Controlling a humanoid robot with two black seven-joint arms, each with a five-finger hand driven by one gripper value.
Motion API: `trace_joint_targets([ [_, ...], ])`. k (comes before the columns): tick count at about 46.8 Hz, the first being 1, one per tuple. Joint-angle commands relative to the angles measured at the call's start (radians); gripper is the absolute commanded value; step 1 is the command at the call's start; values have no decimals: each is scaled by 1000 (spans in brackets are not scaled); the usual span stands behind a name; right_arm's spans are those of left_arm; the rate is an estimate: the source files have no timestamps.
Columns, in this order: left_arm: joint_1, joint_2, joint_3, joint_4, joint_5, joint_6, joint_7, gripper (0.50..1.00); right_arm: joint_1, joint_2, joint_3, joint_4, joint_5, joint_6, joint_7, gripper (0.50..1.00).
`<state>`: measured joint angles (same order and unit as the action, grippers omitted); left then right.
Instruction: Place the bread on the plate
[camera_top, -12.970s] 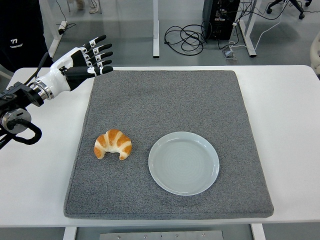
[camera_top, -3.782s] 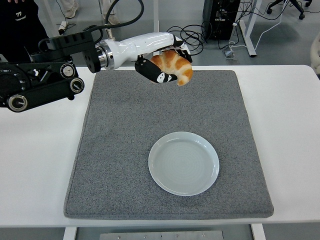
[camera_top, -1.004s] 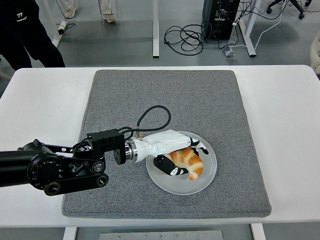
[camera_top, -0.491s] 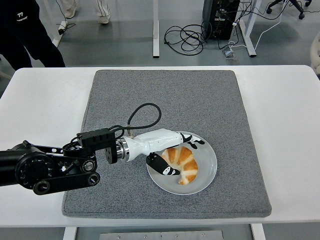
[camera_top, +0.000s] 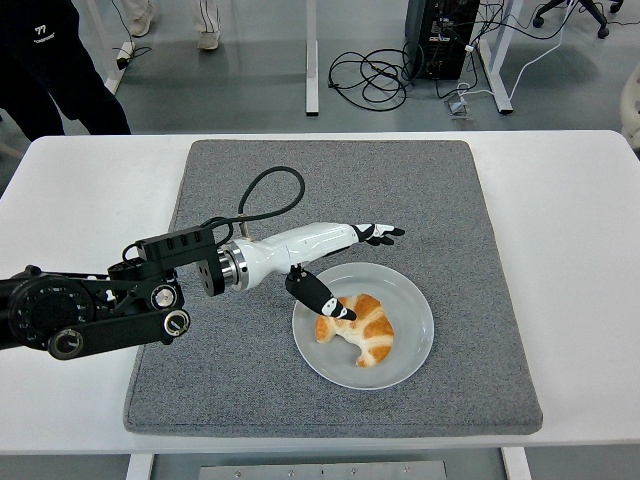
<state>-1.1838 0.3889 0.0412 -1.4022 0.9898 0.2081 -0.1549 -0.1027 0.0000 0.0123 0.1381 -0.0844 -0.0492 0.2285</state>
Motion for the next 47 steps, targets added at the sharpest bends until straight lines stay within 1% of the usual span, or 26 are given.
trace_joint_targets([
  [1,-23,16,-21,0,-77,-15,-2,925,0,0,0,0,0,0,0,1000],
  [8,-54,44,-70,5,-192,-49,-2,930,0,0,0,0,0,0,0,1000],
  [20,-59,94,-150,11,-332,-79,0,933,0,0,0,0,0,0,0,1000],
  [23,-57,116,-178,17,-384,-93,0,933,0,0,0,0,0,0,0,1000],
  [27,-57,137,-208,38,-460,-124,0,933,0,0,2,0,0,0,0,1000],
  [36,-51,159,-261,100,-621,-185,2,933,0,0,0,0,0,0,0,1000],
  [43,-46,199,-268,126,-724,-202,0,934,0,0,0,0,0,0,0,1000],
  [47,-43,225,-285,144,-781,-226,0,934,0,0,0,0,0,0,0,1000],
])
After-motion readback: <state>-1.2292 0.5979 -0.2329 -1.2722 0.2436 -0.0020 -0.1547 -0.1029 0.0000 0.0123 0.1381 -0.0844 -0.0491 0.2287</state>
